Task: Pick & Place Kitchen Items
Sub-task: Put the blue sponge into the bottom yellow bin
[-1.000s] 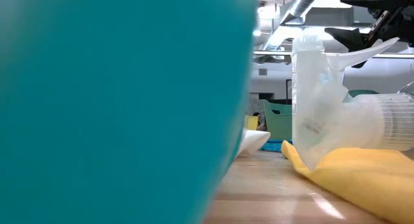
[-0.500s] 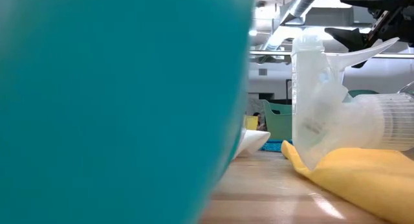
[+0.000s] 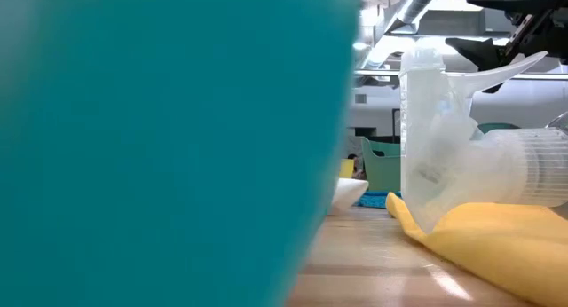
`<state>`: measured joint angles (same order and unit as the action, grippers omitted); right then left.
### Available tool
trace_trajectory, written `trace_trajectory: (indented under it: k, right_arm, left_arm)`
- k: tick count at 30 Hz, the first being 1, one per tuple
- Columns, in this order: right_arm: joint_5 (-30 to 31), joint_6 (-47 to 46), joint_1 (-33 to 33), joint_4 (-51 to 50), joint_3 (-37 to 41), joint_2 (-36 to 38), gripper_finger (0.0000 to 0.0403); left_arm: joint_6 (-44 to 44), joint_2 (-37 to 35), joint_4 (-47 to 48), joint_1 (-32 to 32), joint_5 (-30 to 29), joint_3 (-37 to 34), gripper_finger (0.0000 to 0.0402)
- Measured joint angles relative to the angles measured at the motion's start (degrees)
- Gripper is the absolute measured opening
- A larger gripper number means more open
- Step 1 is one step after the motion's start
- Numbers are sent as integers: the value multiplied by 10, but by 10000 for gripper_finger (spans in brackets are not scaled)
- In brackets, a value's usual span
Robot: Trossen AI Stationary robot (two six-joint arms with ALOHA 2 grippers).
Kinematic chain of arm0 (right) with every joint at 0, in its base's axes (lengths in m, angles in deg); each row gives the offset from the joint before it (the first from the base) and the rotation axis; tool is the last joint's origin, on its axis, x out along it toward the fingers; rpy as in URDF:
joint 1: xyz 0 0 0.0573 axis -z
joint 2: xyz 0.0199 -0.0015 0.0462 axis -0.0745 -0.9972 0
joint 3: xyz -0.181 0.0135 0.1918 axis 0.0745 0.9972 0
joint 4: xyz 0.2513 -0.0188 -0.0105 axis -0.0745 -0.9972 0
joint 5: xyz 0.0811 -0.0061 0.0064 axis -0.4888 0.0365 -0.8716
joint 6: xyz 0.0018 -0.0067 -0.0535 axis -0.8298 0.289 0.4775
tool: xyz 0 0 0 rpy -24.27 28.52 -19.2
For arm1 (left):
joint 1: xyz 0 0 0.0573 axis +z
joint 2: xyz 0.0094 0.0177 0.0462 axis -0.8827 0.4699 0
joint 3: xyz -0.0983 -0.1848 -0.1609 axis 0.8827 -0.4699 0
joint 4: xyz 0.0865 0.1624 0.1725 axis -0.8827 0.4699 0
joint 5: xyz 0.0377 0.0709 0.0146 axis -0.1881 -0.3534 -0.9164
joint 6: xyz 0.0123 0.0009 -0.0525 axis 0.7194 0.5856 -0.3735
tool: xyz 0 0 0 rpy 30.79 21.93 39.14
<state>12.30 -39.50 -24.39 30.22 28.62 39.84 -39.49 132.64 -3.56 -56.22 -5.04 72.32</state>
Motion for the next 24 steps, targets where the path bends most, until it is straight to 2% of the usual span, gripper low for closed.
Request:
trace_trajectory:
  k: [4, 9, 24]
  right_arm:
    - [0, 0, 0, 0, 0, 0, 278]
    - [0, 0, 0, 0, 0, 0, 278]
    - [2, 4, 0, 0, 0, 0, 278]
  left_arm:
    - [0, -10, 32, 0, -46, 4, 0]
    - [11, -32, 46, 1, -78, 4, 0]
    - [26, -138, 14, 33, -153, 5, 0]
